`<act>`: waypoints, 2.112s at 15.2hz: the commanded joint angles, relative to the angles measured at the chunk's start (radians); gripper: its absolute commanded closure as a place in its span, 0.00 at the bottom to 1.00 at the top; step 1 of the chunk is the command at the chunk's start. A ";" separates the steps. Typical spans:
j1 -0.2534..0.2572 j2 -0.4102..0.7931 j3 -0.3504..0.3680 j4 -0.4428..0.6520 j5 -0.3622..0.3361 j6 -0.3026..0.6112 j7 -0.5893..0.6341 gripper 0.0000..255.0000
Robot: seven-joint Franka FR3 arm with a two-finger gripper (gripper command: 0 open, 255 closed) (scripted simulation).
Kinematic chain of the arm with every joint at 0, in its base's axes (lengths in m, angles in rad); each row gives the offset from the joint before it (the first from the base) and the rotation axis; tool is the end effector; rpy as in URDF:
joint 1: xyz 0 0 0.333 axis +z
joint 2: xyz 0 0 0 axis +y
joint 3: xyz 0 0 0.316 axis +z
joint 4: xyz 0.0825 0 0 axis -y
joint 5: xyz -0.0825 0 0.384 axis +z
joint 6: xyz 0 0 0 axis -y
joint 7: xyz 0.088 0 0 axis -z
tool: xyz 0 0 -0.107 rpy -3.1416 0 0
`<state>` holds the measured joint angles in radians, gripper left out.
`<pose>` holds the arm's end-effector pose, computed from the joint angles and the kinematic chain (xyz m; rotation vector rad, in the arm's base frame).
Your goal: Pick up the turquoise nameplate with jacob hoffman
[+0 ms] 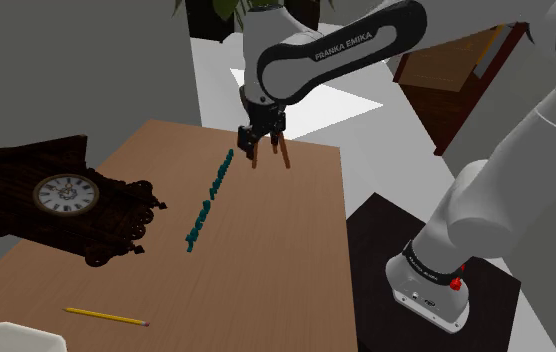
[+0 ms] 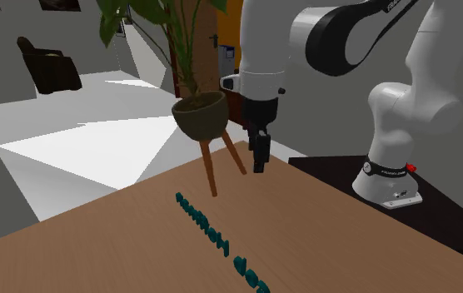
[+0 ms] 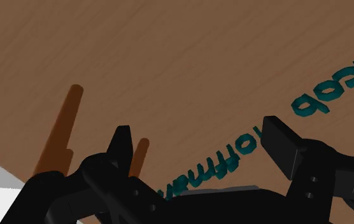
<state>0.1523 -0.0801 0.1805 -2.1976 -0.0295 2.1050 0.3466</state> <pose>0.4866 0.1677 0.4167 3.0996 0.0011 0.0001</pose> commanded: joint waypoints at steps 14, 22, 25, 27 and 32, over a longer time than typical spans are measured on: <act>0.099 0.475 0.050 0.340 -0.090 0.124 0.111 0.00; 0.104 0.519 0.043 0.323 -0.104 0.183 0.121 0.00; 0.104 0.519 0.043 0.323 -0.104 0.183 0.121 1.00; 0.104 0.518 0.043 0.323 -0.104 0.183 0.121 1.00; 0.104 0.519 0.043 0.323 -0.104 0.183 0.121 1.00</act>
<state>0.2564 0.4386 0.2232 -1.8745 -0.1336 2.2882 0.4673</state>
